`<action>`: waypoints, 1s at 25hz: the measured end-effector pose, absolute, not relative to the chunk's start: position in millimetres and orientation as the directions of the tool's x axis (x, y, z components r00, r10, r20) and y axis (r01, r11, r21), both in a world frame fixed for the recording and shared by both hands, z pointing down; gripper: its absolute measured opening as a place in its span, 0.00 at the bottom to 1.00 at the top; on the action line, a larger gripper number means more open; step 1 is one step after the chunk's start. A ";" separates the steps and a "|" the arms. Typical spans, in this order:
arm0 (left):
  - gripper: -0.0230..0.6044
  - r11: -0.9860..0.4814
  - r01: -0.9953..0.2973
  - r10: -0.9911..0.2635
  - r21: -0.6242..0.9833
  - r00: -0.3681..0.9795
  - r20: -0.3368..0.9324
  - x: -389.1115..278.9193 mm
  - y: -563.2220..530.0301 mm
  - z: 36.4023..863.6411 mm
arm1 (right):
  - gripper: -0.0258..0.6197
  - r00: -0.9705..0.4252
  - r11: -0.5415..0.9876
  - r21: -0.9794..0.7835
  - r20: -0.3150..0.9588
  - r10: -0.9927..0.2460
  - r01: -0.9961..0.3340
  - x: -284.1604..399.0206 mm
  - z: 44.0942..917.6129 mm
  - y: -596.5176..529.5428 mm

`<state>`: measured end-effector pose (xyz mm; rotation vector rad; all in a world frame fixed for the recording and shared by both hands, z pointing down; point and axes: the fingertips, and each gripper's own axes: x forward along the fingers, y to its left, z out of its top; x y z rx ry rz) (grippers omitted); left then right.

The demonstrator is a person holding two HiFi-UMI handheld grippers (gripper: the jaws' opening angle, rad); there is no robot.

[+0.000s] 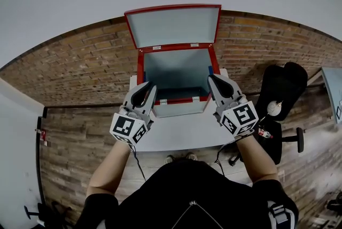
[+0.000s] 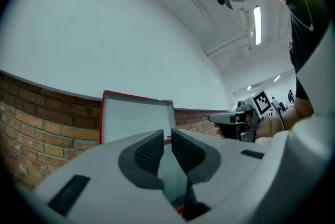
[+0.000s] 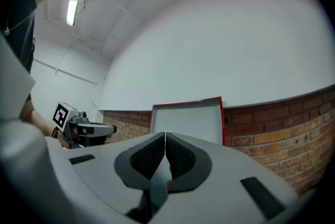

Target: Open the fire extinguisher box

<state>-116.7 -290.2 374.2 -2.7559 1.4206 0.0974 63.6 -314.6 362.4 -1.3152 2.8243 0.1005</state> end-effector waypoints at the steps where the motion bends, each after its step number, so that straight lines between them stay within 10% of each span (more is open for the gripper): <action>1: 0.18 -0.579 -0.815 -0.814 0.013 0.577 -0.068 -116.4 -285.2 381.5 | 0.08 -0.644 0.644 0.028 -0.040 -0.764 -0.765 62.6 371.0 -309.8; 25: 0.11 -0.553 -0.808 -0.827 0.203 0.561 -0.018 -107.1 -235.8 452.2 | 0.07 -0.649 0.645 -0.093 0.013 -0.761 -0.758 43.6 434.7 -261.4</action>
